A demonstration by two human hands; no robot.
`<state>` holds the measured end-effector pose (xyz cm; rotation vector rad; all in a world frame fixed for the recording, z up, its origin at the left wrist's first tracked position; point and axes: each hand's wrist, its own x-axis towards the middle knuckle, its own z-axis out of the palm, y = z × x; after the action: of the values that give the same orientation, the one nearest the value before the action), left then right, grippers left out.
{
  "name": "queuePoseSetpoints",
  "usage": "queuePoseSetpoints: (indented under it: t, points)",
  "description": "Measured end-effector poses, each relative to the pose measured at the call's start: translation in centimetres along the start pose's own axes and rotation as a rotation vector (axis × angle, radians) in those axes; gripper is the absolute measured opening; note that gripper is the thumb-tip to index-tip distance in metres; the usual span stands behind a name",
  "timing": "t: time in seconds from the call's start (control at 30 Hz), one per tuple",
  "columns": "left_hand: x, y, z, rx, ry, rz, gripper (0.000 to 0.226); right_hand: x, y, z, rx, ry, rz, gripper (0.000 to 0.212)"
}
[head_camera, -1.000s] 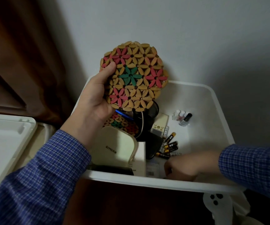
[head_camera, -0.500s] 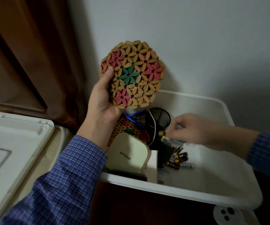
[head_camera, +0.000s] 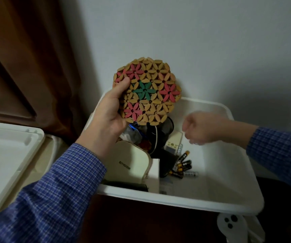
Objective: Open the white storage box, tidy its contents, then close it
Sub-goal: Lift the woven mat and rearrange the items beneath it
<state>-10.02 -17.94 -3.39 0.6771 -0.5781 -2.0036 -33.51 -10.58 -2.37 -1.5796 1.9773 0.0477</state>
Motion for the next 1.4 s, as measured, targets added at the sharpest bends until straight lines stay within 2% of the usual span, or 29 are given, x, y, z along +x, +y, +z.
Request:
queuePoseSetpoints:
  t: [0.03,0.1,0.13,0.23,0.43,0.73,0.87,1.07,1.17,1.4]
  points:
    - [0.0,-0.3,0.1,0.048,-0.005,-0.025,0.032,-0.2,1.3,0.9,-0.200,-0.116,0.030,0.036]
    - [-0.1,-0.7,0.5,0.122,-0.019,-0.058,0.036,-0.4,3.1,3.5,-0.384,-0.314,0.064,0.065]
    - [-0.1,-0.9,0.6,0.142,-0.020,-0.066,0.039,-0.5,3.5,4.8,-0.421,-0.350,0.058,0.072]
    - [0.0,-1.0,0.6,0.159,-0.015,-0.075,0.044,0.0,4.1,7.7,-0.520,-0.285,-0.004,0.084]
    - [0.2,-0.7,0.4,0.087,-0.015,-0.044,0.031,0.2,3.8,9.9,-0.490,-0.150,-0.027,0.056]
    - [0.0,-0.5,0.2,0.048,-0.028,-0.021,0.027,1.1,3.4,12.6,-0.570,-0.154,-0.030,0.050]
    - [0.0,-0.4,0.2,0.058,-0.016,-0.017,0.030,0.9,3.5,12.5,-0.503,-0.144,-0.028,0.039]
    - [0.1,-0.4,0.2,0.032,-0.022,-0.009,0.027,0.6,3.3,12.8,-0.340,-0.082,0.045,0.036]
    - [0.1,-0.3,0.2,0.035,-0.024,-0.012,0.031,0.7,3.1,12.9,-0.274,-0.109,0.094,0.041]
    - [-0.1,-0.3,0.1,0.043,-0.022,-0.012,0.030,0.8,3.1,12.6,-0.275,-0.202,0.090,0.033]
